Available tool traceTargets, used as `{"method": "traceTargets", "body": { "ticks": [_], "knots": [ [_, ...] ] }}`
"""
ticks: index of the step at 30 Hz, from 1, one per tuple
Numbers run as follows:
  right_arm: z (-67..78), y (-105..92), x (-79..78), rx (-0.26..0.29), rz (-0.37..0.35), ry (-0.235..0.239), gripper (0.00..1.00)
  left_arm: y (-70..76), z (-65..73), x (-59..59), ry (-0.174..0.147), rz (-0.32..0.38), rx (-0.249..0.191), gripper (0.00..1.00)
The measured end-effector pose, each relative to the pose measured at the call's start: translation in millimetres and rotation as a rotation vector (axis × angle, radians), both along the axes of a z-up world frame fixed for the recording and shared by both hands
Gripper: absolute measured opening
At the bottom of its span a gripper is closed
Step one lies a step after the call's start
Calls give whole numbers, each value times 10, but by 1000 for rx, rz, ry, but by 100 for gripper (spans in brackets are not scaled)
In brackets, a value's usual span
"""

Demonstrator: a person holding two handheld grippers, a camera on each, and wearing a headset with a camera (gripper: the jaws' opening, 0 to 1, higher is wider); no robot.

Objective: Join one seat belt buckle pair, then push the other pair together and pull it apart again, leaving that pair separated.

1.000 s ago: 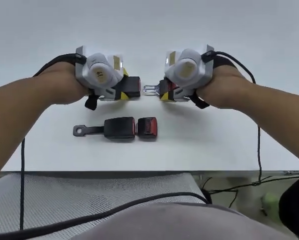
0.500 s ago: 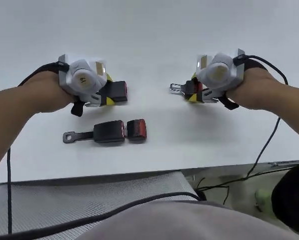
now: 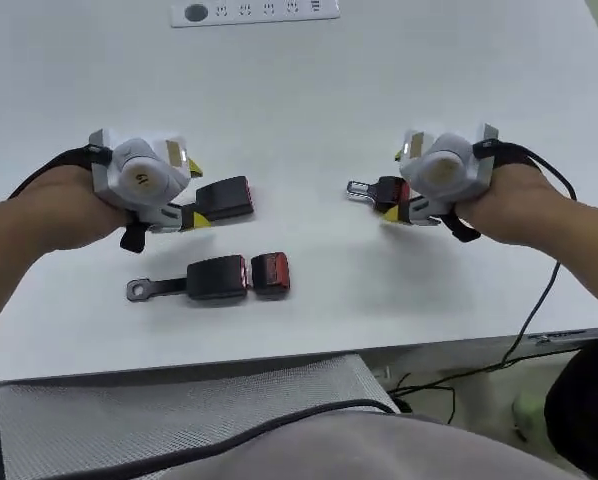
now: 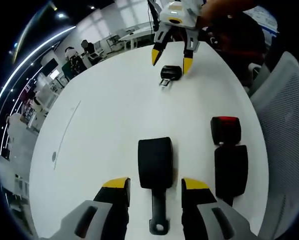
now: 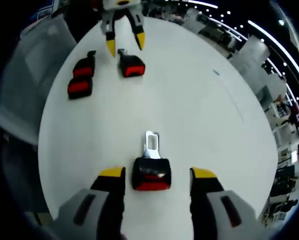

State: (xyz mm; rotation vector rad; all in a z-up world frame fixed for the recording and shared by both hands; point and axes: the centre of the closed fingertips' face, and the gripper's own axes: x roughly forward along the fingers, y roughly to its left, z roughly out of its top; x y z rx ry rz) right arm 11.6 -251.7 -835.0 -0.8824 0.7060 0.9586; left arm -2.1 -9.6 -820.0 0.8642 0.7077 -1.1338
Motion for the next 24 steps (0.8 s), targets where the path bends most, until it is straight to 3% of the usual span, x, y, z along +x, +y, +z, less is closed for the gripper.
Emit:
{"method": "traceTargets", "body": {
  "ticks": [1, 3, 9, 10, 13, 19, 20, 24],
  "knots": [
    [24, -12, -15, 7, -11, -11, 59, 29, 28, -39, 2, 7, -4, 43],
    [56, 29, -172, 72, -33, 34, 57, 140, 119, -137, -15, 39, -19, 45],
    [243, 43, -473, 182, -87, 31, 62, 453, 288, -404, -15, 158, -80, 52],
    [285, 29, -536, 203, -112, 36, 64, 559, 334, -492, -15, 191, -92, 53],
    [431, 25, -668, 271, -154, 31, 72, 757, 379, -655, -11, 257, -95, 60],
    [592, -16, -865, 328, -207, 38, 88, 1019, 485, -947, -15, 324, -122, 70],
    [621, -4, -897, 353, -214, 38, 91, 1073, 510, -979, -16, 344, -130, 71],
    [643, -47, -978, 363, -232, 44, 95, 1200, 595, -1043, -24, 392, -149, 80]
  ]
}}
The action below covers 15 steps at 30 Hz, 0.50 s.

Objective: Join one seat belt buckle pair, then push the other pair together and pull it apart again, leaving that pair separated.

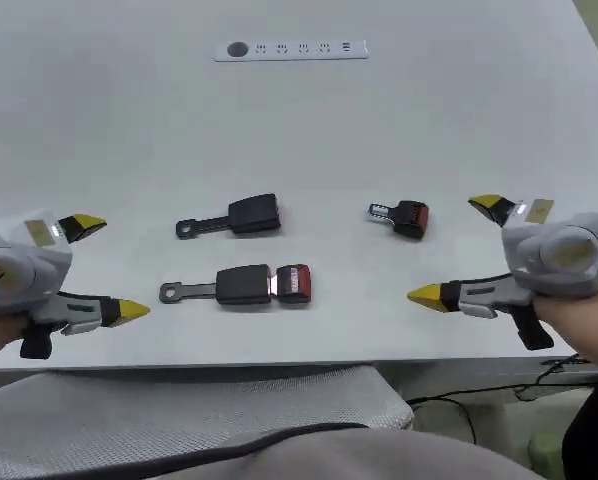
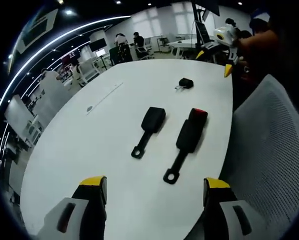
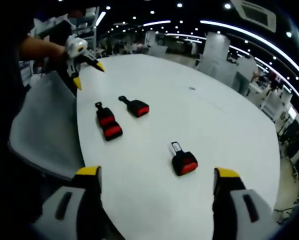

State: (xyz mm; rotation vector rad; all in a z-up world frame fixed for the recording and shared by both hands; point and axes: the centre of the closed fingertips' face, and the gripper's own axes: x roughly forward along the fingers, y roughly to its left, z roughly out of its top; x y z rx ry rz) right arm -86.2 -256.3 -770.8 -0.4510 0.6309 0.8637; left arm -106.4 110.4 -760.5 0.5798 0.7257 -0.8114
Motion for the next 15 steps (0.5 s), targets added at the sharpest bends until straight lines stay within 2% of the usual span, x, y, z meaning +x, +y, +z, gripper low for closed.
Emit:
{"method": "traceTargets", "body": {
  "ticks": [3, 4, 8, 9, 12, 15],
  "knots": [
    [0, -52, -35, 4, -29, 12, 99, 17, 76, -21, -22, 25, -24, 89],
    [22, -61, -40, 9, -35, 1, 100, 15, 96, -29, -29, 32, -31, 90],
    [42, -47, -47, 38, -46, -6, 100, -1, 91, -56, -40, 46, -43, 100],
    [29, -45, -61, 44, -53, 9, 100, -3, 84, -60, -37, 48, -46, 100],
    [43, -60, -51, 44, -67, 2, 100, -31, 66, -87, -27, 46, -44, 99],
    [59, -71, -52, 58, -97, 2, 100, -89, 84, -94, -32, 31, -47, 98]
  ]
}}
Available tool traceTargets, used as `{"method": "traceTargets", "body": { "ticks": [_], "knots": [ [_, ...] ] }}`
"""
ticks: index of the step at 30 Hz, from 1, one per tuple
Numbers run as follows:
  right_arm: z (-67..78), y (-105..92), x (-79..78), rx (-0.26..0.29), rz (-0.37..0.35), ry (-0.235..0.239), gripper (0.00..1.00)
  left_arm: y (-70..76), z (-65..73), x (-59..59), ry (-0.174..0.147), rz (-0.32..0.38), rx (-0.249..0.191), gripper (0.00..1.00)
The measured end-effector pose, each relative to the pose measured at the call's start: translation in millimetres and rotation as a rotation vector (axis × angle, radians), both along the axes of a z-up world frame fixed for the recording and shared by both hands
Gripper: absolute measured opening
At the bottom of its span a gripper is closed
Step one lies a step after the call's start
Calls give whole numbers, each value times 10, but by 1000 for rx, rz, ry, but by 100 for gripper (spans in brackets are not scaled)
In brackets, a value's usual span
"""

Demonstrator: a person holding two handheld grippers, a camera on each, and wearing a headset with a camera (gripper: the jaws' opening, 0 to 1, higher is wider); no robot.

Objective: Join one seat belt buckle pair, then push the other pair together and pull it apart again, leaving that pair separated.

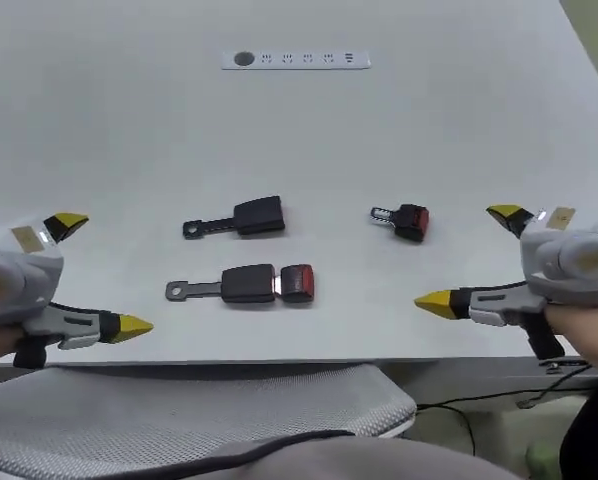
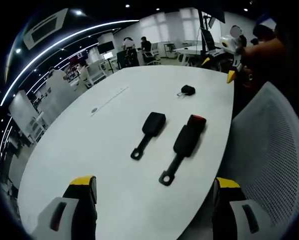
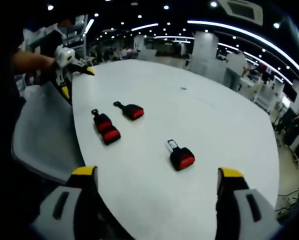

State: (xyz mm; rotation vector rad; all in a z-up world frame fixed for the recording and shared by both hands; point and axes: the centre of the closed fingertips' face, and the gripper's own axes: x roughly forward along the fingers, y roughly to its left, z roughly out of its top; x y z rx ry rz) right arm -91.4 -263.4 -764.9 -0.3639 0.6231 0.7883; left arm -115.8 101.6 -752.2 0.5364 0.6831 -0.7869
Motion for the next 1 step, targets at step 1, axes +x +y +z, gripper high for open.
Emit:
{"method": "traceTargets", "body": {
  "ticks": [1],
  "knots": [
    [-1, 0, -4, 5, -7, 2, 100, -7, 2, 2, 0, -1, 0, 98]
  ]
}}
